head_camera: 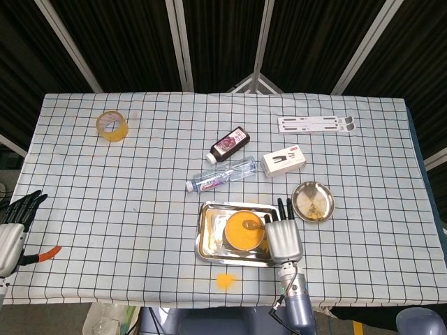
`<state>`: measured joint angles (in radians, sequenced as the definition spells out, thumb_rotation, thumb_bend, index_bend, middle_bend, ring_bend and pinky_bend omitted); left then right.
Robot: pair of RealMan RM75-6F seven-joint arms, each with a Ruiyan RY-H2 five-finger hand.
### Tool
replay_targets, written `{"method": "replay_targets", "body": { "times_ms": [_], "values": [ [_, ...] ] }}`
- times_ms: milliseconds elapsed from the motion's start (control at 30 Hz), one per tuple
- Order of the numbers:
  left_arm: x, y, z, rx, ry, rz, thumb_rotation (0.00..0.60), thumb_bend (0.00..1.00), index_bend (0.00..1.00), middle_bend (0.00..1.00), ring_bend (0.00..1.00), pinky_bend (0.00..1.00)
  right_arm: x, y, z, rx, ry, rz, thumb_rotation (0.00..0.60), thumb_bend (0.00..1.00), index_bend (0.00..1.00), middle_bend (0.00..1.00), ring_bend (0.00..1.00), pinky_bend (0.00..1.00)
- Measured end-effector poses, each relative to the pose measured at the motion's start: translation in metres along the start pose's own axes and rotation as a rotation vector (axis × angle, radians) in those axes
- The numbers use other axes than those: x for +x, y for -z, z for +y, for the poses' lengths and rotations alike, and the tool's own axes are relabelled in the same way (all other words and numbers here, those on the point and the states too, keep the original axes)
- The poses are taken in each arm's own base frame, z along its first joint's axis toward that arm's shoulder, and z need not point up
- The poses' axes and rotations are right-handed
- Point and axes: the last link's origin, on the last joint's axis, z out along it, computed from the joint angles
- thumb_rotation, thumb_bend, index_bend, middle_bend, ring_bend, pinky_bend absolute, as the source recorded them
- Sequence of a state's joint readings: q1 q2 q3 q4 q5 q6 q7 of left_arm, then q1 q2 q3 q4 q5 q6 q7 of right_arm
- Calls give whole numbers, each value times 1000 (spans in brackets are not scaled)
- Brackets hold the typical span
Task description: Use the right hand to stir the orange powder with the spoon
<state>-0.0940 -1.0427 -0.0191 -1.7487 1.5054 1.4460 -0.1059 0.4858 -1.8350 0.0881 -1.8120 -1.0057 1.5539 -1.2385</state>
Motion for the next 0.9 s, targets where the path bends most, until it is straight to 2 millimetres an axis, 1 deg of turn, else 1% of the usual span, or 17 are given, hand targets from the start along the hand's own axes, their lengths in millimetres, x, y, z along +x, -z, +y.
{"method": "replay_targets", "body": {
  "times_ms": [133, 200, 400, 600, 733, 900],
  "values": [
    [0, 0, 0, 0, 0, -2, 600, 0, 0, 0, 0, 0, -2, -2, 0, -6, 3, -10, 600, 477, 382, 346, 74, 0],
    [0, 0, 0, 0, 0, -3, 600, 0, 0, 0, 0, 0, -2, -3, 0, -11, 6, -14, 600, 477, 403, 365, 88, 0],
    [-1, 0, 0, 0, 1, -3, 600, 0, 0, 0, 0, 0, 0, -5, 1, -17, 0, -10, 600, 476, 403, 407, 121, 0],
    [0, 0, 0, 1, 0, -3, 600, 0, 0, 0, 0, 0, -1, -4, 1, -17, 2, -16, 600, 477, 404, 415, 125, 0],
    [0, 0, 0, 1, 1, -2, 600, 0, 0, 0, 0, 0, -2, -3, 1, -16, 2, -19, 600, 479, 423, 419, 126, 0],
    [0, 0, 0, 2, 2, -3, 600, 0, 0, 0, 0, 0, -3, -3, 0, -17, 0, -22, 600, 513, 435, 420, 127, 0]
  ]
}}
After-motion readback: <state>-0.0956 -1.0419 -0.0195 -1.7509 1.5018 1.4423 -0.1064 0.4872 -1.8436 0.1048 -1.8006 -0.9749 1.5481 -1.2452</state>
